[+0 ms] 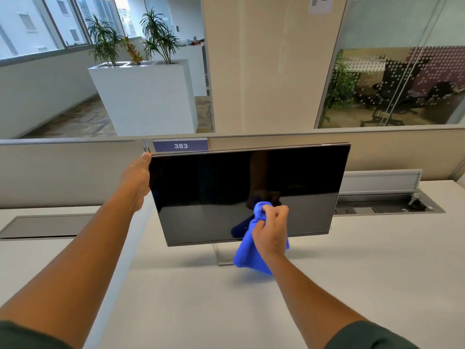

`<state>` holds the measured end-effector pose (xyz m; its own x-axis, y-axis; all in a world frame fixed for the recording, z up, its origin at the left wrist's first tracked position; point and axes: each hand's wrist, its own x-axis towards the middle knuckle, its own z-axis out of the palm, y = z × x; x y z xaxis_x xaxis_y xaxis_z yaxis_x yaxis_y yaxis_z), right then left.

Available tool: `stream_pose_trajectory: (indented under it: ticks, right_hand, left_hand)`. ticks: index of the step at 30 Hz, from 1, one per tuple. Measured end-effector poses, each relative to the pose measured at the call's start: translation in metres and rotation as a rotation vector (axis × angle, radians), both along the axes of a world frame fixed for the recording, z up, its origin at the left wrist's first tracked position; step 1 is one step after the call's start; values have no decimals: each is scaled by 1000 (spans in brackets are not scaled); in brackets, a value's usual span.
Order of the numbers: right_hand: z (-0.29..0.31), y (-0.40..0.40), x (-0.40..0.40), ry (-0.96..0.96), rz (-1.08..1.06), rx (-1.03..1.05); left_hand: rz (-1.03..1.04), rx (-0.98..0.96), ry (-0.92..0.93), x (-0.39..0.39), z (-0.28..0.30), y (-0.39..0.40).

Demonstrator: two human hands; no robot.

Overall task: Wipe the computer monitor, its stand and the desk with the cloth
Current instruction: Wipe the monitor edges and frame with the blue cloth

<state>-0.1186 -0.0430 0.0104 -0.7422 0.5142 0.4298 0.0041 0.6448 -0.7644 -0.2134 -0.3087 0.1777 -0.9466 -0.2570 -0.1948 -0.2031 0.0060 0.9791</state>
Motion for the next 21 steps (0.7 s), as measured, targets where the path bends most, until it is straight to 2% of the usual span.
stream_pose_trajectory:
  ticks: [3, 5, 11, 15, 21]
  right_hand:
    - [9, -14, -6, 36, 133, 77]
    - [18, -12, -11, 69, 122, 91]
    - [43, 34, -24, 242, -308, -125]
    - [36, 69, -20, 126, -485, -282]
    - [8, 44, -8, -92, -408, -330]
  left_hand:
    - [-8, 2, 1, -2, 0, -2]
    - [-12, 2, 0, -2, -1, -3]
    - [-22, -5, -14, -3, -2, -6]
    - [-17, -6, 1, -2, -3, -4]
    - [-4, -9, 13, 0, -1, -3]
